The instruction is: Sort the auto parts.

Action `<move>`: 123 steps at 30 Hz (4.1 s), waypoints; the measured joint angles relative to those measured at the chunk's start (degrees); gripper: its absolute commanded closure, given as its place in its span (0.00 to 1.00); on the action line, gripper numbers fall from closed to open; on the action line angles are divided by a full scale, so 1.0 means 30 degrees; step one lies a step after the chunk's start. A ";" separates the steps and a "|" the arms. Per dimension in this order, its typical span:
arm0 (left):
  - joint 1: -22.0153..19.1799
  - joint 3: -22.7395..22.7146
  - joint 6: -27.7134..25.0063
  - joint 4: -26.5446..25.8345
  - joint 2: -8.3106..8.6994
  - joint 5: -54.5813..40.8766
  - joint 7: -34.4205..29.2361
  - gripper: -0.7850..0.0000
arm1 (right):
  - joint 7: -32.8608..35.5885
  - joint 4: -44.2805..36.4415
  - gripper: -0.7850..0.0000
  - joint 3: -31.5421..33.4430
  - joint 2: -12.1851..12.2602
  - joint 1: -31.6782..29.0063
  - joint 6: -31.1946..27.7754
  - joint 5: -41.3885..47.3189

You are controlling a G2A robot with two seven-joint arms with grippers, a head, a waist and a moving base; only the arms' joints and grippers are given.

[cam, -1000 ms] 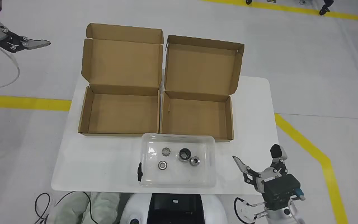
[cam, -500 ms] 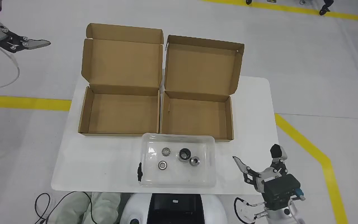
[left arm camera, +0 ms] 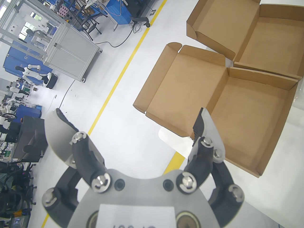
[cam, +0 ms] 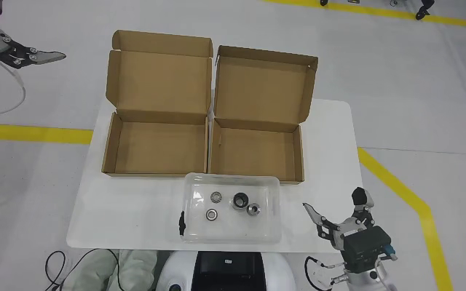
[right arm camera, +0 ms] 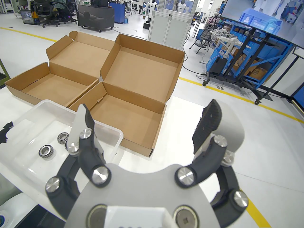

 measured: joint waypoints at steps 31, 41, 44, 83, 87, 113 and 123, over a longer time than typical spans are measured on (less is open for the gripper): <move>0.0000 0.0000 0.0000 0.0000 0.0000 0.0000 0.0000 0.00 | 0.0000 0.0000 0.00 0.0000 0.0000 0.0000 0.0000 0.0000; 0.0000 0.0000 0.0000 0.0000 0.0000 0.0000 0.0000 0.00 | 0.1605 0.0408 0.00 -0.0270 0.0117 0.1812 -0.0570 0.0326; 0.0000 0.0000 0.0000 0.0000 0.0000 0.0000 0.0000 0.00 | 0.2333 0.0852 0.00 -0.0379 0.0219 0.2853 -0.1617 0.0183; 0.0000 0.0000 0.0000 0.0000 0.0000 0.0000 0.0000 0.00 | 0.6240 0.6372 0.00 -0.4070 0.0629 1.0226 -0.7030 0.0401; 0.0000 0.0000 0.0000 0.0000 0.0000 0.0000 0.0000 0.00 | 0.6469 0.6460 0.00 -0.4192 0.0653 1.0380 -0.7198 0.0274; 0.0000 0.0000 0.0000 0.0000 0.0000 0.0000 0.0000 0.00 | 1.6595 0.7042 0.05 -0.7741 0.1181 1.4116 -1.1959 0.3078; 0.0000 0.0000 0.0000 0.0000 0.0000 0.0000 0.0000 0.00 | 1.9116 0.7697 0.08 -0.8661 0.1284 1.4904 -1.0499 0.3544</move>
